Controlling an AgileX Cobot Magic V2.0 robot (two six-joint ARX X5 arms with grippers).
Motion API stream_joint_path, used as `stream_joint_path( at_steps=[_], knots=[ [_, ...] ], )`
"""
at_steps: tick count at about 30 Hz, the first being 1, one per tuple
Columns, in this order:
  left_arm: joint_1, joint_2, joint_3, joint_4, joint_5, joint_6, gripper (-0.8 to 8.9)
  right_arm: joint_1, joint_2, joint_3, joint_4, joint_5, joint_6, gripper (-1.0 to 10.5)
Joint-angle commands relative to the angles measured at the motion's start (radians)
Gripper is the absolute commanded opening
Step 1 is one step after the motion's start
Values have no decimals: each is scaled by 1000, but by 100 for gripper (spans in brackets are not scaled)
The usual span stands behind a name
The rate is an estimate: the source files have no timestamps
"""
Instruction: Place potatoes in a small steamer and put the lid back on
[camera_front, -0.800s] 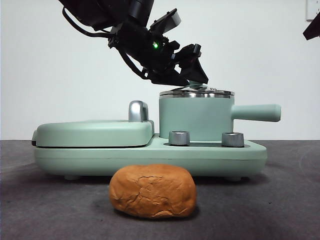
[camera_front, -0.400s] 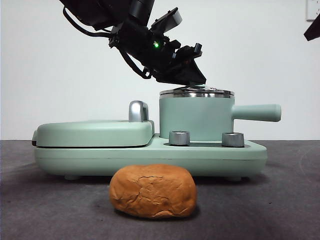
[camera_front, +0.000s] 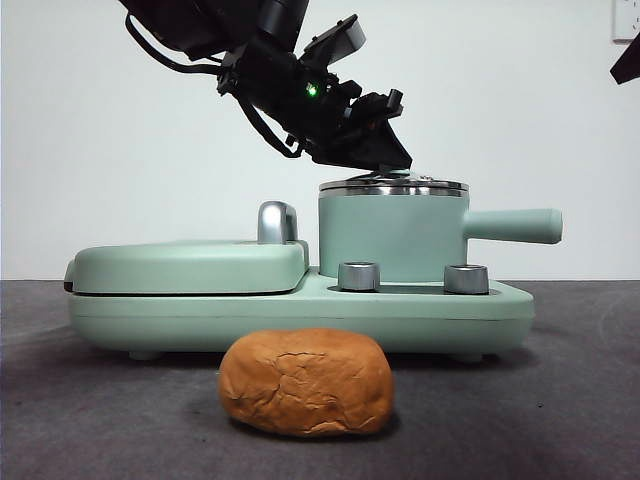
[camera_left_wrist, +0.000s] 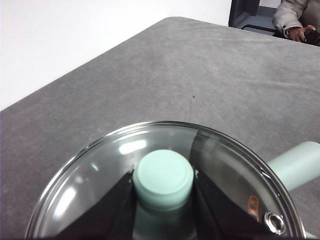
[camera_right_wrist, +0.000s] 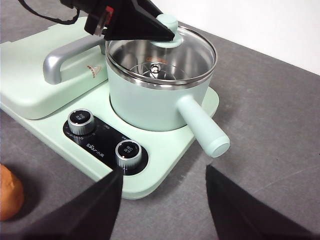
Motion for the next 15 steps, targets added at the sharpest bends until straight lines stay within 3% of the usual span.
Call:
stream_joint_path(
  at_steps=[1,8,15],
  knots=[
    [-5,-27,29,13,-11,24,7,3,4,18,6,3,13,263],
    [-1,-106,29,5,-32,-2,7,3,4,18,6,3,13,263],
    [16,-211,29,-127,-32,-3,9,3,4,18,6,2,13,263]
  ],
)
